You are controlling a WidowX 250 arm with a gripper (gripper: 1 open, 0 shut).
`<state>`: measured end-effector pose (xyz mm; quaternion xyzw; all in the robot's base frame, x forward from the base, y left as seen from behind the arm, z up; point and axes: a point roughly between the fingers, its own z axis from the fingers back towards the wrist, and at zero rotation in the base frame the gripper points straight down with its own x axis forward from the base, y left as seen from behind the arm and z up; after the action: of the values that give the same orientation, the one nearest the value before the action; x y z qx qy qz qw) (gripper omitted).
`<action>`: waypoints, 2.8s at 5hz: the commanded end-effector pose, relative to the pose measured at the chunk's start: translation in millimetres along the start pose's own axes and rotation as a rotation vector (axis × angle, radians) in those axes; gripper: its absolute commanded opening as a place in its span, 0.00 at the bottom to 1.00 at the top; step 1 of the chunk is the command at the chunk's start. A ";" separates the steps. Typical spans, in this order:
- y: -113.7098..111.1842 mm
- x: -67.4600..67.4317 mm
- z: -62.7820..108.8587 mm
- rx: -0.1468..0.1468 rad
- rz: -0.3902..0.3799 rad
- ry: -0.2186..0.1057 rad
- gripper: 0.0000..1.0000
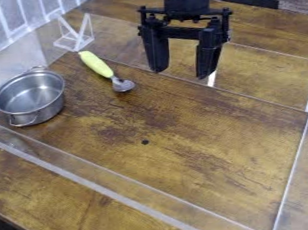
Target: Move the green spoon to the left
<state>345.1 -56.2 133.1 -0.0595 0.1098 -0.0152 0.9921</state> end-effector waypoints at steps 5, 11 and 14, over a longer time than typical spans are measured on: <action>-10.6 -2.5 23.8 -0.004 -0.044 -0.066 1.00; -4.7 1.6 15.9 0.003 -0.028 -0.055 1.00; 7.5 16.5 11.0 0.004 0.001 -0.054 1.00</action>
<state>358.4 -53.5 121.2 -0.0565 0.1134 -0.0182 0.9918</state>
